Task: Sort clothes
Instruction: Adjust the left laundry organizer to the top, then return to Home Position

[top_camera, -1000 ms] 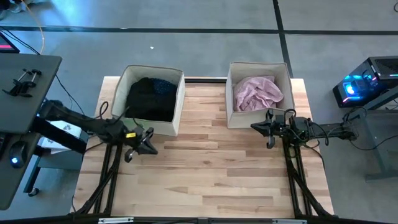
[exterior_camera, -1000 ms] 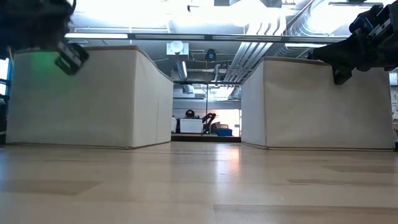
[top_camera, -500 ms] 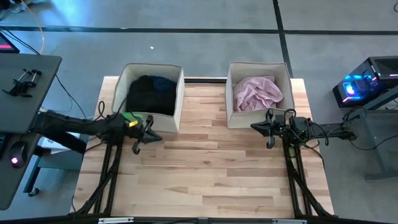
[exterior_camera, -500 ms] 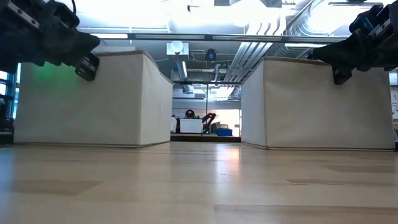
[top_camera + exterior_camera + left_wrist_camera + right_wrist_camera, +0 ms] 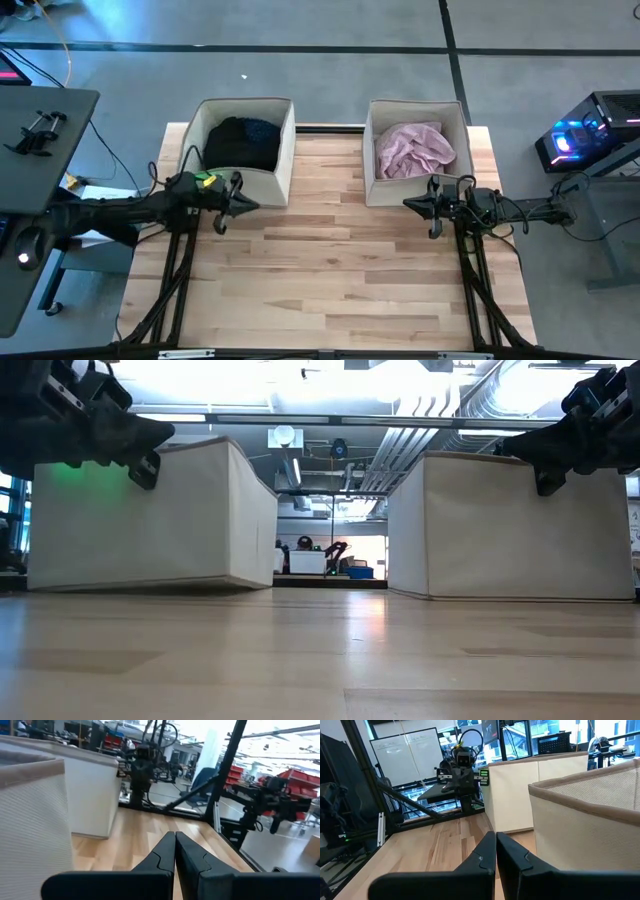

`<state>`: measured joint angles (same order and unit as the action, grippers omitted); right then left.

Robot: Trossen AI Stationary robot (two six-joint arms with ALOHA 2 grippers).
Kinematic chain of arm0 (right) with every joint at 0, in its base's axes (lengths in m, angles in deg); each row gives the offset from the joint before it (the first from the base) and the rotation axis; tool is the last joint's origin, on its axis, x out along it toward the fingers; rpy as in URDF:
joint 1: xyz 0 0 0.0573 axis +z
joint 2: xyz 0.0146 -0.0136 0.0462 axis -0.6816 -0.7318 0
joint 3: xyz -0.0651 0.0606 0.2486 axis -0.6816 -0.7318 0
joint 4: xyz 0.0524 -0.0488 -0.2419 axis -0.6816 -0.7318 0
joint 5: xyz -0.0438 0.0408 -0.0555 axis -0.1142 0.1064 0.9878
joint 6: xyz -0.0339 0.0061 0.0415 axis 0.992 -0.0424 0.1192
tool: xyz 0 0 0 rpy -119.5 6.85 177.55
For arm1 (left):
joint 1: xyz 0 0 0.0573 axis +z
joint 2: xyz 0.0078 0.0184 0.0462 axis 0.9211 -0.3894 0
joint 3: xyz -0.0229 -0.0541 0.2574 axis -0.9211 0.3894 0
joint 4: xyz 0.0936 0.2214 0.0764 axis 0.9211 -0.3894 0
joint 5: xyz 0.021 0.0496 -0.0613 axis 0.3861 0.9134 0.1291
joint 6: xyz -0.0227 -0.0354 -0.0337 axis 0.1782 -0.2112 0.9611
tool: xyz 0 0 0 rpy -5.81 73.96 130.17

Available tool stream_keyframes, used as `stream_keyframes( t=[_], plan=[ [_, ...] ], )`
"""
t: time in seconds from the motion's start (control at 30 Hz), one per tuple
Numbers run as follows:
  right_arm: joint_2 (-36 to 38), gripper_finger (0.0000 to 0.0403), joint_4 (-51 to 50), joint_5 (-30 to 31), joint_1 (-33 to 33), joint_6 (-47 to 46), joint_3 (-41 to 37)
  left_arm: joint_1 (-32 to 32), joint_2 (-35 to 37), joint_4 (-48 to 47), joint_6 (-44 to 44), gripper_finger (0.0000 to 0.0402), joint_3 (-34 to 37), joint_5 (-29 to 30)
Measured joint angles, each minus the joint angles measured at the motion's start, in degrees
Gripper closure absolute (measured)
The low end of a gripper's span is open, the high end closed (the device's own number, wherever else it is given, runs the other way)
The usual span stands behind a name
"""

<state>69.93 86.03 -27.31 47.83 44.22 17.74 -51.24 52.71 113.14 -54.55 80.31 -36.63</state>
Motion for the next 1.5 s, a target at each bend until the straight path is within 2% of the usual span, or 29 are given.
stream_keyframes(
  t=[0.2, 0.53, 0.83, 1.07, 1.37, 1.5],
  plan=[
    [0.0, 0.0402, 0.0, 0.0, 0.0, 0.0, 0.0, 0.3, 7.9, -1.8, 4.5, 0.0401, 0.0, 1.0],
    [0.0, 0.0402, 0.0, 0.0, 0.0, 0.0, 0.0, -2.6, 24.2, -11.9, 2.3, 0.0401, 0.0, 7.7],
    [-0.1, 0.0402, 0.0, 0.0, 0.0, 0.0, 0.0, -10.3, 24.2, -11.8, 1.3, 0.0401, 0.0, 11.8],
    [0.0, 0.0402, 0.0, 0.0, 0.0, 0.0, 0.0, -17.3, 24.1, -19.7, -7.6, 0.0402, 0.0, 21.5],
    [0.0, 0.0402, 0.0, 0.0, 0.0, 0.0, 0.0, -18.3, 24.1, -26.2, -8.1, 0.0402, 0.0, 21.5],
    [0.0, 0.0402, 0.0, 0.0, 0.0, 0.0, 0.0, -18.3, 24.1, -26.3, -8.1, 0.0402, 0.0, 21.6]
  ],
)
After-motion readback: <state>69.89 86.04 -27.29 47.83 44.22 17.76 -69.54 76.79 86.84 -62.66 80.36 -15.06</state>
